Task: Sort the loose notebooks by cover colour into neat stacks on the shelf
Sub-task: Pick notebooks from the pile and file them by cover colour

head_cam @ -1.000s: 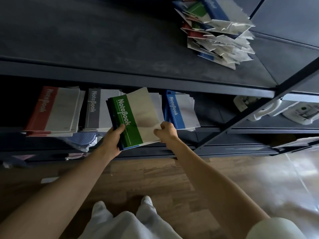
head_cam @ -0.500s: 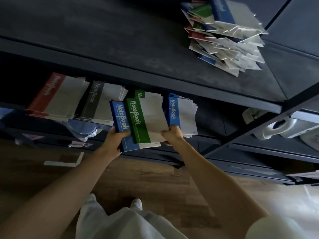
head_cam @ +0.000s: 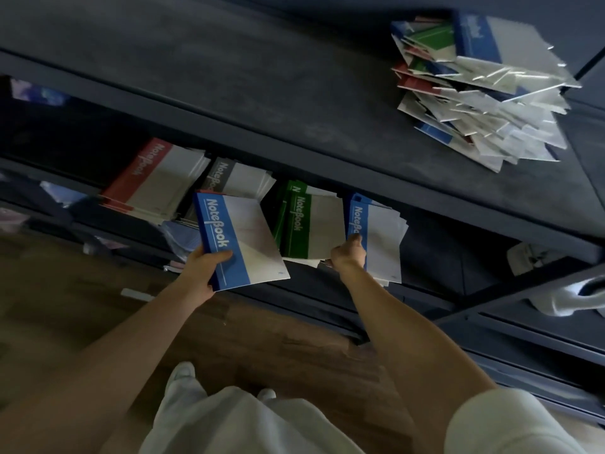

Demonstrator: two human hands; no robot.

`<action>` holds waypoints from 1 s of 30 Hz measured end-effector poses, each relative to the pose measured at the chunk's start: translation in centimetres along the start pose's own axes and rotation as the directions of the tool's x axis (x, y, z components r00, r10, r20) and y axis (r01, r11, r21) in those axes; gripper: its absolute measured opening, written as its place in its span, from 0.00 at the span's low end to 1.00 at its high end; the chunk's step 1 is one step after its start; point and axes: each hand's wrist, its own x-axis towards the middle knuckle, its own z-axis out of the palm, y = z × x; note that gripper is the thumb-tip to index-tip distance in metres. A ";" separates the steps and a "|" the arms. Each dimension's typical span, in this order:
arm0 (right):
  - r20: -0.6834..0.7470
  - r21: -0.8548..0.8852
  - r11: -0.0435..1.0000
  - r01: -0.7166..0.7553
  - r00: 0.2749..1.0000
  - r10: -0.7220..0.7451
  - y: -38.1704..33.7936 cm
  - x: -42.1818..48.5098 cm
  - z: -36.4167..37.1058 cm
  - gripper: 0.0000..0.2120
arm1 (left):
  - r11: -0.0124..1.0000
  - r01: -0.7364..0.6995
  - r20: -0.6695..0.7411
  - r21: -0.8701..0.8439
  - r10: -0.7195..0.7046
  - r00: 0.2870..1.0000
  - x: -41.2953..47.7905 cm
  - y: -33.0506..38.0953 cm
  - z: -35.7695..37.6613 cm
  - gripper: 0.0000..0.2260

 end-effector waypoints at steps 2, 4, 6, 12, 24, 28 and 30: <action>0.023 0.049 0.999 -0.011 1.000 0.010 -0.3 0.3 0.3 0.18 | 1.000 0.005 -0.022 -0.007 -0.005 1.000 0.2 0.0 -0.4 0.15; 0.073 0.029 0.999 -0.024 0.997 0.022 -0.5 0.7 0.7 0.13 | 1.000 -0.003 -0.041 -0.009 0.002 0.999 0.3 0.0 -0.6 0.16; 0.121 0.039 0.999 -0.034 0.992 0.029 -0.5 1.1 1.2 0.07 | 1.000 -0.016 -0.060 -0.018 0.015 0.998 0.4 0.1 -0.6 0.18; 0.304 0.026 1.000 0.000 0.953 -0.008 -1.6 0.6 2.5 0.09 | 1.000 0.016 -0.098 -0.007 -0.017 0.995 0.3 0.7 -1.0 0.21; 0.435 -0.044 0.997 -0.066 0.897 0.079 -3.2 -5.7 0.8 0.15 | 0.991 0.045 0.120 0.124 -0.060 0.991 -0.3 1.5 1.1 0.16; 0.268 -0.070 0.998 0.003 0.963 0.016 -2.9 -8.2 0.4 0.15 | 0.980 -0.001 0.223 0.201 -0.045 0.974 -1.0 2.0 3.1 0.18; 0.154 -0.105 0.993 0.052 0.988 -0.035 -2.2 -8.8 -0.3 0.17 | 0.977 -0.017 0.254 0.213 -0.039 0.966 -1.3 1.9 4.0 0.21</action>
